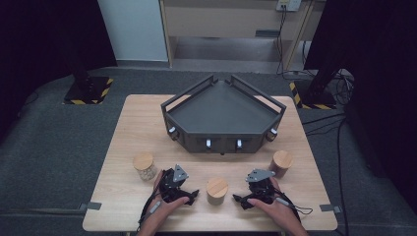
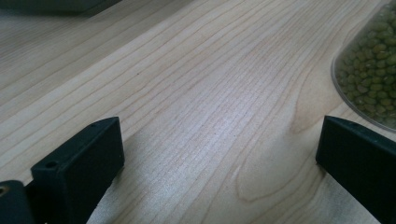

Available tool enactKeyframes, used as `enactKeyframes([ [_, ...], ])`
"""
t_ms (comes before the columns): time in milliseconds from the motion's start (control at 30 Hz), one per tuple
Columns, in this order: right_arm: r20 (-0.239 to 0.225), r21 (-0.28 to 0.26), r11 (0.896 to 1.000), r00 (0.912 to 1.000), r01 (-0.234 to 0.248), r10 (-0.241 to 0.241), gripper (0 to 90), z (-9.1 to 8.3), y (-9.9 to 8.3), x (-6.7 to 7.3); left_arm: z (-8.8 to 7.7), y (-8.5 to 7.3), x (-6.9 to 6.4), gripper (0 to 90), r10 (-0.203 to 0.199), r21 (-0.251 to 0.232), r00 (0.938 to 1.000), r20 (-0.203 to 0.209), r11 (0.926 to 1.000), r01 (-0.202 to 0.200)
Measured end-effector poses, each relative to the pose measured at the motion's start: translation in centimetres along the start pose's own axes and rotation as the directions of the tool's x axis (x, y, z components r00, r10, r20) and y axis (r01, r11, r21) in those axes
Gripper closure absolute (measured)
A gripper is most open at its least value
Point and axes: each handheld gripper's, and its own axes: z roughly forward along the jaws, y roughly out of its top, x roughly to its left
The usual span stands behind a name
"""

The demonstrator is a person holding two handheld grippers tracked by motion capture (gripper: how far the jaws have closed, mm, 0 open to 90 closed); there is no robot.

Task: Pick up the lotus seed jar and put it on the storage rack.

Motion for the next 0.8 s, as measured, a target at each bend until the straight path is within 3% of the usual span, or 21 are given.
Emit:
enactKeyframes([
  [300,0.000,0.000,1.000,1.0000,0.000,0.000,1.6,0.0,0.0,0.0,-0.1,0.3,0.1,1.2,-0.009,0.004,0.9999,0.009,1.0000,0.009],
  [800,0.000,0.000,1.000,1.0000,0.000,0.000,1.6,0.0,0.0,0.0,-1.9,1.4,-0.5,1.6,0.028,-0.015,0.9996,-0.002,0.9995,-0.028],
])
